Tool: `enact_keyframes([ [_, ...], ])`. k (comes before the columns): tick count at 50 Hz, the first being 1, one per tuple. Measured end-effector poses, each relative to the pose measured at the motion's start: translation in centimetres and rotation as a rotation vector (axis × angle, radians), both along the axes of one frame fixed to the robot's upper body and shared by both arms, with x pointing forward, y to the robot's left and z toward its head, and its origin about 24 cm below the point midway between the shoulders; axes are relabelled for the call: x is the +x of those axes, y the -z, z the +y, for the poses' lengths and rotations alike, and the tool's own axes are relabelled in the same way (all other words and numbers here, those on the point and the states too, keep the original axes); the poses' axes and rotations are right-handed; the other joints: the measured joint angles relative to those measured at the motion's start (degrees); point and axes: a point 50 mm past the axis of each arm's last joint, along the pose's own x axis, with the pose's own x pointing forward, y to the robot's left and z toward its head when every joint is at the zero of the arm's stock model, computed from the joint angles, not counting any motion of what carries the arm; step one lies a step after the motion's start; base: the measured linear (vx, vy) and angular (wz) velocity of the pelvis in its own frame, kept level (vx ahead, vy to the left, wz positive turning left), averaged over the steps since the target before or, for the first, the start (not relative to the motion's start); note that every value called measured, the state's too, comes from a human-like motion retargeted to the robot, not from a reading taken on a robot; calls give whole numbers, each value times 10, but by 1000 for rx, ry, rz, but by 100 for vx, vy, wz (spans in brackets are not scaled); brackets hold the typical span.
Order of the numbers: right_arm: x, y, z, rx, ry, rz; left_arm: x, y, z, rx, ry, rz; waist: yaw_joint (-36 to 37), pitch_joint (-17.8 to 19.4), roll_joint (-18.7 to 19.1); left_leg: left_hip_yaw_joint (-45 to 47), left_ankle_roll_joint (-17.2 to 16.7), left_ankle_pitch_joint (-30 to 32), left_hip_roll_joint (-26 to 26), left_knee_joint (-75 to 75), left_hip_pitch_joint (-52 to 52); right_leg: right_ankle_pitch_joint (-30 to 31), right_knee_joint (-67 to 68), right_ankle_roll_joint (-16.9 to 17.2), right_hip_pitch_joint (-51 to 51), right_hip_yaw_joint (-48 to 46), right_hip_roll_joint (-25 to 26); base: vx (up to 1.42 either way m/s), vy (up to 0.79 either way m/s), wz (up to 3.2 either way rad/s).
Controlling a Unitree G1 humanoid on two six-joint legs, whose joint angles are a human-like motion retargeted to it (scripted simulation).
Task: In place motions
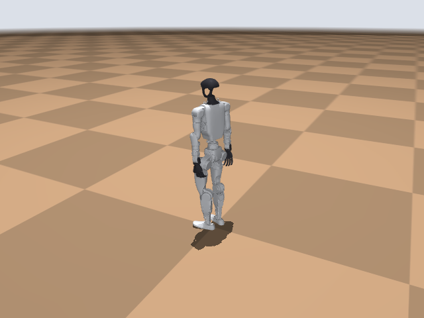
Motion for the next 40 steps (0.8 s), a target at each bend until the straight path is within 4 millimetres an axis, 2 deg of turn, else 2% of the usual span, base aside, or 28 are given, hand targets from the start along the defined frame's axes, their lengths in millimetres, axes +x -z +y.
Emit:
enact_keyframes([
  [4, -19, 0, -3, -16, -59, 89, 32, 0, 0, -9, -8, -108, 7, 1, 6, 26, -3, -1, 8, -11, 8, -12, 7, -3, 5, 6, 12, -1, -6, -49],
  [8, -33, 0, -5, -24, -85, 123, 57, -2, 2, -18, -19, -174, 82, -13, 9, 102, -14, -15, 30, -11, 9, -25, 0, 7, 17, 85, 28, -1, -8, -162],
  [11, -45, -1, -6, -22, -18, 136, 71, -4, 2, -14, 15, -214, 122, -17, 9, 122, -25, -23, 43, -7, 14, -28, -1, 11, 22, 105, 29, 5, -10, -56],
  [13, -49, -1, -6, -22, 28, 146, 76, -5, 3, -13, 36, -235, 119, -18, 10, 107, -28, -28, 45, 0, 13, -28, -1, 11, 23, 96, 29, 5, -11, 93],
  [15, -47, -1, -7, -21, 47, 153, 77, -5, 6, -7, 47, -248, 46, -14, 10, 32, -24, -30, 32, 15, 3, -21, 0, 0, 18, 28, 22, 1, -12, 267],
  [17, -40, -2, -9, -28, 28, 148, 70, -4, 11, 17, 35, -237, -7, -10, 12, -17, -23, -35, 29, 38, -8, -18, 2, -7, 16, -11, 20, -1, -8, 168],
  [18, -35, -2, -10, -31, 15, 136, 64, -4, 14, 30, 26, -226, -1, -10, 12, -9, -24, -40, 35, 52, -13, -20, 4, -8, 17, 5, 23, 0, 0, 0],
  [22, -10, -2, -12, -41, 0, 48, 42, -2, 22, 64, -7, -166, -17, -9, 4, -46, 1, 16, 23, 157, -83, -23, 8, -8, 8, 12, 10, -12, -6, 14],
  [25, -1, -2, -16, -48, 43, -3, 25, -2, 22, 66, -30, -112, -6, 6, -3, -8, -8, -2, 24, 149, -122, -24, 5, -8, 21, -1, 2, -10, -4, 46],
  [27, 2, -4, -22, -58, 70, -9, 14, -1, 20, 56, -55, -82, 17, 28, -1, -53, -10, -19, -10, 98, -164, -28, 5, -15, 40, -5, 10, -7, 2, 24],
  [30, 6, -6, -31, -85, 71, -8, -2, -1, 16, 34, -106, -53, 47, 53, -5, -56, -18, -31, -37, 43, -252, -27, 7, -18, 62, -11, 5, -3, 3, 7],
  [34, 22, -10, -39, -120, 29, -42, -23, -1, 11, 14, -168, -9, 79, 86, -8, -53, -2, -17, -48, 8, -379, -18, 0, -26, 86, -27, -4, -8, 7, -21],
  [37, 40, -11, -37, -122, -7, -86, -47, -3, 4, 3, -221, 47, 107, 117, -16, -43, 4, -9, -36, -17, -453, -22, 13, -40, 98, -10, -9, -5, 5, -71],
  [40, 53, -11, -26, -88, -27, -142, -74, -8, -2, -19, -256, 126, 122, 138, -24, -56, 14, 1, -30, -35, -507, -31, 36, -55, 100, 13, -11, 4, 2, -56],
])
